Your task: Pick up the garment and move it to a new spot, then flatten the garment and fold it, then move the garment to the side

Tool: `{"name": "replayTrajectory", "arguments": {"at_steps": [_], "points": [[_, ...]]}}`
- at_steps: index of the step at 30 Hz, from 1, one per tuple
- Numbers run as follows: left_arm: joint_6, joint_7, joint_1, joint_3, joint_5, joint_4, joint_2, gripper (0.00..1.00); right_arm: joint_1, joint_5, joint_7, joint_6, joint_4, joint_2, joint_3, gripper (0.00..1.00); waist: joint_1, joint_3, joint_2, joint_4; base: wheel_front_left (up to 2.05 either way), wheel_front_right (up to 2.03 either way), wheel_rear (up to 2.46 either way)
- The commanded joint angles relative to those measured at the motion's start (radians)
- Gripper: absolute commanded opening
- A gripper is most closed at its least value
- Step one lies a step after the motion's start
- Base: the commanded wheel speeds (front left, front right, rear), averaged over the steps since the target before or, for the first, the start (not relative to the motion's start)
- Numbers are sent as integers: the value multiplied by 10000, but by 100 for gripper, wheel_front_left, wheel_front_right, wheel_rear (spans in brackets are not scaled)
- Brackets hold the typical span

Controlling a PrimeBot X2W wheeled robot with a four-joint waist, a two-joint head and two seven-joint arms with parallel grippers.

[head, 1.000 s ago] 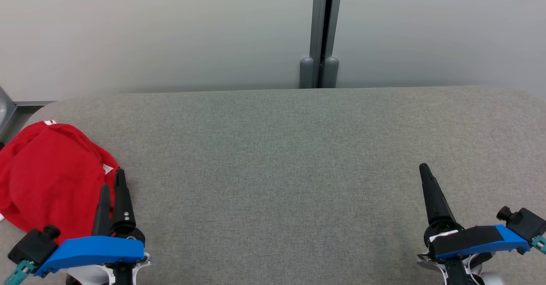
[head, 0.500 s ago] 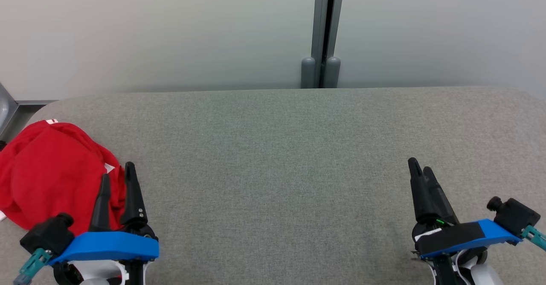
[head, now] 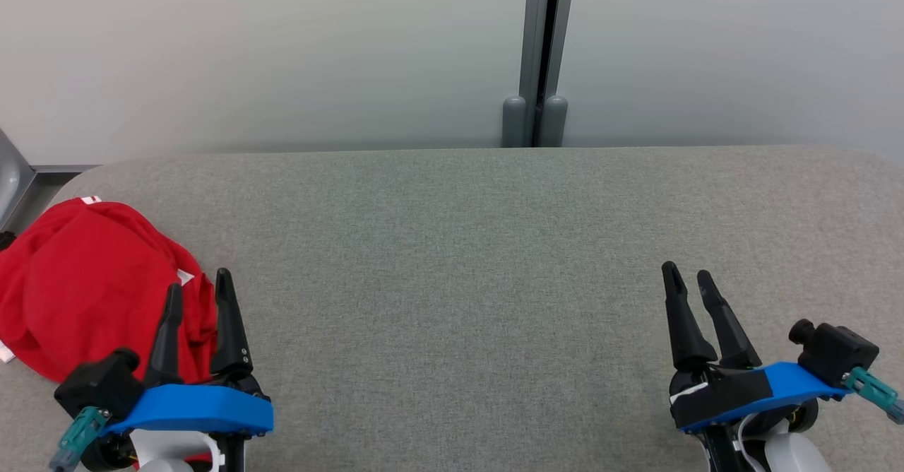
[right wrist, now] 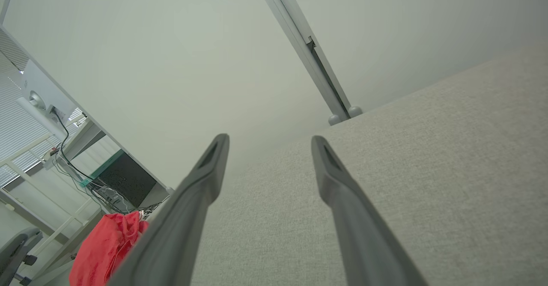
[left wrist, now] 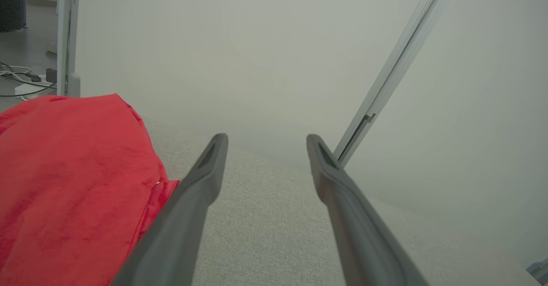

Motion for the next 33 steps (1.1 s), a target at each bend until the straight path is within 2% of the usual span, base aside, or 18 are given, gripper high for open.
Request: {"name": "replayTrajectory", "arguments": {"at_steps": [1, 19, 33], "points": [[71, -116, -253, -78, 364, -44, 106, 100, -255, -437, -114, 18, -14, -74, 48, 100, 0, -2, 0, 10, 0, 0, 0], [268, -535, -288, -241, 2030, 264, 293, 100, -414, -2728, -531, 20, 362, -92, -86, 100, 0, -40, 0, 81, 0, 0, 0], [210, -838, -246, -204, 2975, 496, 445, 100, -537, -3926, -828, 23, 778, -103, -131, 100, 0, -65, 0, 160, 0, 0, 0]]}}
